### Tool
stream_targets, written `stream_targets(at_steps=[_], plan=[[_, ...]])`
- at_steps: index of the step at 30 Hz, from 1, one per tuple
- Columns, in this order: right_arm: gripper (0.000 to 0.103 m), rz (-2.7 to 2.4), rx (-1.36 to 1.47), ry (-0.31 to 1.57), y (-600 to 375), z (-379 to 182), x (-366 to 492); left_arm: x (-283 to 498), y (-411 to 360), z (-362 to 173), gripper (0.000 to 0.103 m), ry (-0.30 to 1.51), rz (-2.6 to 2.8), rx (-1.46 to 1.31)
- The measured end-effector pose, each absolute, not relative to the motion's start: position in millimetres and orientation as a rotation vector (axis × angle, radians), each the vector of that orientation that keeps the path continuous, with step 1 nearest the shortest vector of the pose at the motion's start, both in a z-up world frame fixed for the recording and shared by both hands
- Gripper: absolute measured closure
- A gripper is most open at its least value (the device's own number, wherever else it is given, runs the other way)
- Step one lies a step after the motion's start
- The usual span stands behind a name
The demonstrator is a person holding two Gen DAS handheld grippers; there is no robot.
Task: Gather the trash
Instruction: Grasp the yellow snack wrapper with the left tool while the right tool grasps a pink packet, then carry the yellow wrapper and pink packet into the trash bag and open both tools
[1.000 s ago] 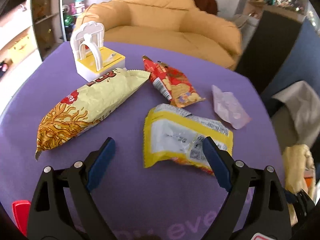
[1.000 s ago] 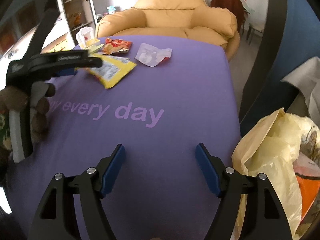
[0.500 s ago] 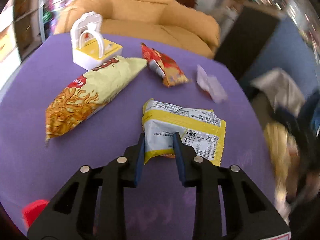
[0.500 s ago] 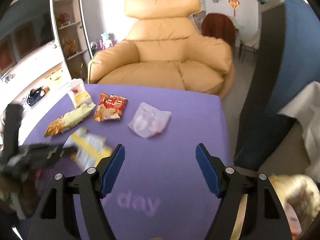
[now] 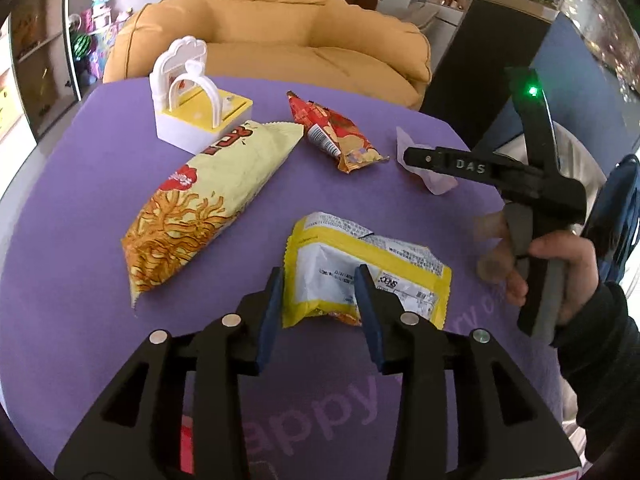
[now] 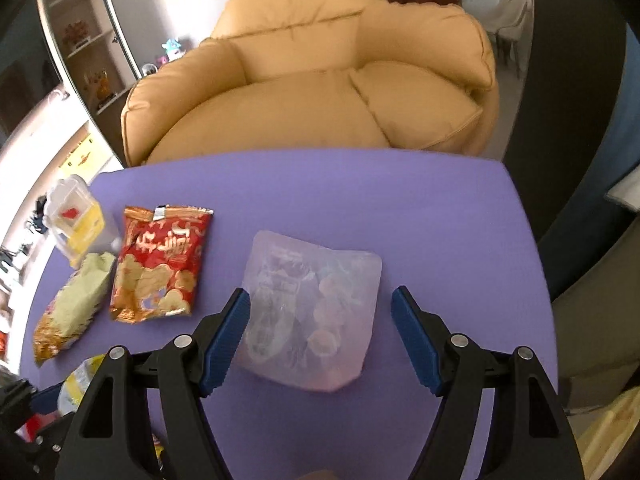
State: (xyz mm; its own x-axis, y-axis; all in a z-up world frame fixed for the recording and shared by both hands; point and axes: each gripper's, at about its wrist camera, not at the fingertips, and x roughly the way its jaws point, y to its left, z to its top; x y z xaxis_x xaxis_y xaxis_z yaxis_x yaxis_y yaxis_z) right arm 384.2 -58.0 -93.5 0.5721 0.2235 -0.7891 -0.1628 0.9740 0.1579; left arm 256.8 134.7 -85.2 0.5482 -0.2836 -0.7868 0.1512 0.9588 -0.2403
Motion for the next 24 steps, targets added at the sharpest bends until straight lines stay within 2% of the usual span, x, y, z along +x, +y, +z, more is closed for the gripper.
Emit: stream_targets(at_steps=[6, 7, 8, 9, 10, 11, 16, 22, 23, 24], plan=[[0.034, 0.235, -0.031, 0.905, -41, -98, 383, 260, 140, -85, 0.064, 0.968, -0.242, -0.189], [0.041, 0.242, -0.051, 0.902, -40, -98, 382, 260, 141, -85, 0.064, 0.972, -0.237, -0.193], [0.058, 0.279, -0.062, 0.897, -38, -97, 380, 261, 141, -86, 0.064, 0.976, -0.235, -0.196], [0.068, 0.285, -0.076, 0.896, -37, -95, 377, 260, 140, -85, 0.064, 0.977, -0.231, -0.197], [0.083, 0.286, -0.089, 0.896, -37, -92, 374, 260, 141, -85, 0.064, 0.978, -0.228, -0.196], [0.089, 0.288, -0.101, 0.886, -37, -88, 368, 259, 140, -84, 0.064, 0.978, -0.225, -0.199], [0.097, 0.322, -0.133, 0.813, -45, -64, 333, 259, 138, -82, 0.064, 0.979, -0.217, -0.23], [0.097, 0.35, -0.133, 0.783, -62, -40, 296, 262, 124, -87, 0.064, 0.967, -0.186, -0.203], [0.097, 0.351, -0.133, 0.773, -67, -35, 286, 262, 123, -87, 0.067, 0.963, -0.184, -0.199], [0.097, 0.351, -0.129, 0.768, -71, -32, 280, 262, 121, -87, 0.074, 0.959, -0.184, -0.2]])
